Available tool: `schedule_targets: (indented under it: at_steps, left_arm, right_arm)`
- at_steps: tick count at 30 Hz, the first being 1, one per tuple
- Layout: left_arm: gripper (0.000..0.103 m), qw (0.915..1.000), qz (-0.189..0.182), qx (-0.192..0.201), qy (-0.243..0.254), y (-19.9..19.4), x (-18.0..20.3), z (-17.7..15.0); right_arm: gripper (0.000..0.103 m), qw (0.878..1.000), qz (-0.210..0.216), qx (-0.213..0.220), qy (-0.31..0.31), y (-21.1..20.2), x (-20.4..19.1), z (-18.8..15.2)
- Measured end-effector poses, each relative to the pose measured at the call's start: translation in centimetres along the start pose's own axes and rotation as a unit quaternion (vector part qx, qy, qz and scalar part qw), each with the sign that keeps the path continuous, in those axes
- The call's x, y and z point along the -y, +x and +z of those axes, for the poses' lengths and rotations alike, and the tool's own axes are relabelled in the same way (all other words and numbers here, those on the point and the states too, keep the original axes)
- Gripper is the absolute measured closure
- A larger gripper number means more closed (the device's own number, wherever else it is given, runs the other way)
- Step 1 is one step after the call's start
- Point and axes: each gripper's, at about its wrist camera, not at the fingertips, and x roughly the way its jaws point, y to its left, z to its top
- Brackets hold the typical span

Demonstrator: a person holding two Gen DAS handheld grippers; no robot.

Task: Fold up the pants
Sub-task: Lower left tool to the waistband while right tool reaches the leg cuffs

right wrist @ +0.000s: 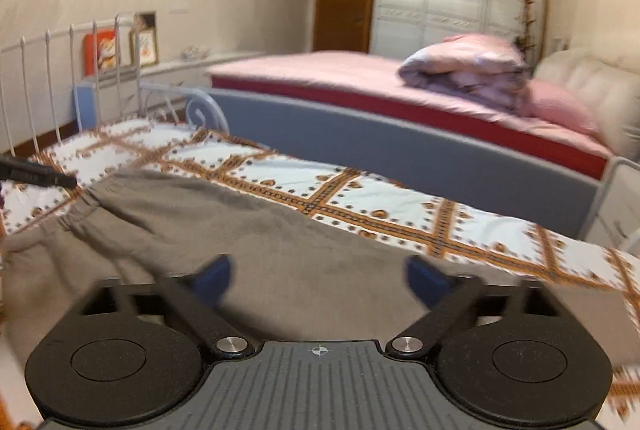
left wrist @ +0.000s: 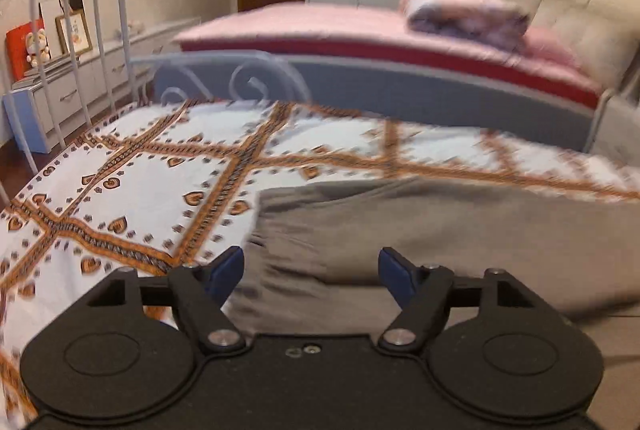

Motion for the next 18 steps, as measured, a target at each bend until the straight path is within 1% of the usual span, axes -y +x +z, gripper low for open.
schedule_targets:
  at_steps: [1, 3, 5, 6, 9, 11, 13, 15, 16, 18]
  left_arm:
    - [0.037, 0.9999, 0.001, -0.011, 0.005, 1.6, -0.6, 0.4]
    - [0.047, 0.9994, 0.001, -0.033, 0.012, 4.4, -1.6, 1.2]
    - [0.050, 0.9987, 0.001, -0.048, 0.017, 6.8, -2.1, 1.8]
    - [0.050, 0.9983, 0.005, -0.053, 0.023, 7.7, -2.1, 2.1]
    - [0.049, 0.9973, 0.008, -0.061, 0.040, 9.6, -1.7, 2.8]
    - [0.041, 0.9964, 0.008, -0.069, 0.049, 10.8, -1.4, 3.2]
    - [0.038, 0.9962, 0.010, -0.069, 0.053, 11.8, -1.1, 3.5]
    - [0.041, 0.9965, -0.007, -0.073, 0.040, 12.3, -0.9, 3.9]
    - [0.044, 0.9959, -0.015, -0.080, 0.039, 12.9, -0.9, 4.1]
    - [0.044, 0.9953, -0.015, -0.081, 0.050, 13.6, -0.4, 4.1]
  right_arm:
    - [0.024, 1.000, 0.005, -0.007, 0.000, 2.3, 0.4, 0.6]
    - [0.025, 1.000, 0.016, -0.011, 0.003, 5.9, 1.0, 1.5]
    - [0.028, 0.999, 0.026, -0.018, -0.003, 8.9, 1.4, 1.9]
    - [0.032, 0.999, 0.032, -0.026, -0.008, 10.9, 1.5, 2.1]
    - [0.033, 0.998, 0.046, -0.046, -0.022, 15.2, 1.4, 2.4]
    - [0.033, 0.997, 0.053, -0.055, -0.027, 17.5, 1.2, 2.5]
    - [0.034, 0.996, 0.056, -0.065, -0.036, 19.8, 1.2, 2.6]
    - [0.037, 0.995, 0.061, -0.073, -0.037, 21.4, 1.4, 2.6]
    - [0.038, 0.994, 0.065, -0.078, -0.041, 22.1, 1.6, 2.6]
    - [0.038, 0.992, 0.073, -0.092, -0.047, 23.4, 1.7, 2.7]
